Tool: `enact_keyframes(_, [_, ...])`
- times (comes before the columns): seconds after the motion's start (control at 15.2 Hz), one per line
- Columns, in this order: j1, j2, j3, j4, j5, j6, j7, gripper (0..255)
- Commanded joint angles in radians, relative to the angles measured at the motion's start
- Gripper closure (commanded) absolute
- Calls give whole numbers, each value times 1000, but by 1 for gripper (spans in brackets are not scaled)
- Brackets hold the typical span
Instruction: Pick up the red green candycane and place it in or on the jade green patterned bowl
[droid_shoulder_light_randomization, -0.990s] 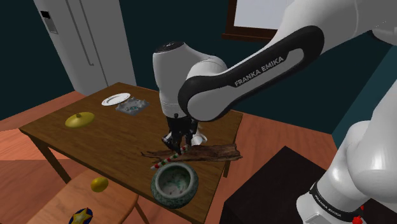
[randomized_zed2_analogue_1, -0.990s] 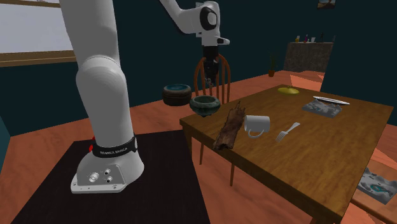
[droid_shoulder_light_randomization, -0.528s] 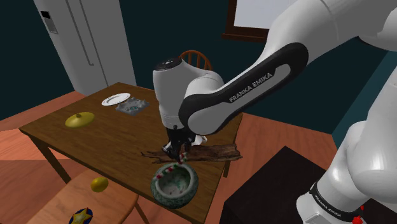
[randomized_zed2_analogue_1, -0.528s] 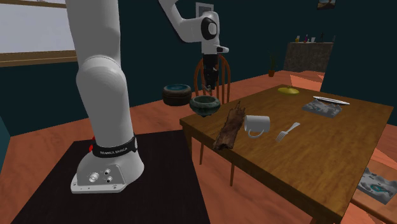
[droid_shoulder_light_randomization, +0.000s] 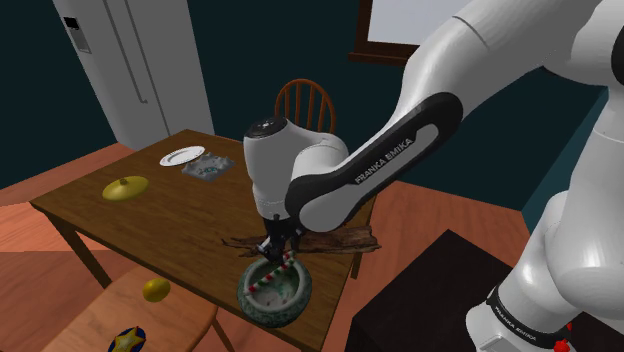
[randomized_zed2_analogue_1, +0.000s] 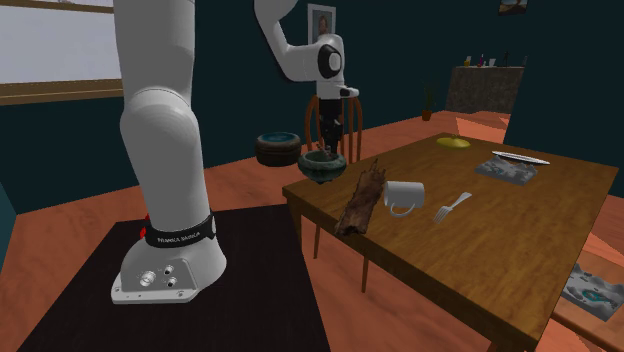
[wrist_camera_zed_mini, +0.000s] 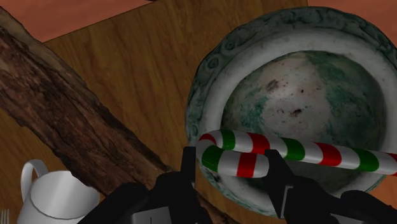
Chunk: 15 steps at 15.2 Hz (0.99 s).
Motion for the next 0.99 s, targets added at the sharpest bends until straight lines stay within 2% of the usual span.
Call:
enact_keyframes(0.0, [1,10,-2,-3,-7,12,6,255])
enact_keyframes(0.46, [1,10,-2,-3,-7,12,6,255])
enact_keyframes(0.53, [1,10,-2,-3,-7,12,6,0])
enact_keyframes(0.86, [1,10,-2,-3,-7,12,6,0])
enact_keyframes(0.92, [0,-12,3,9,9,-18,-6,0])
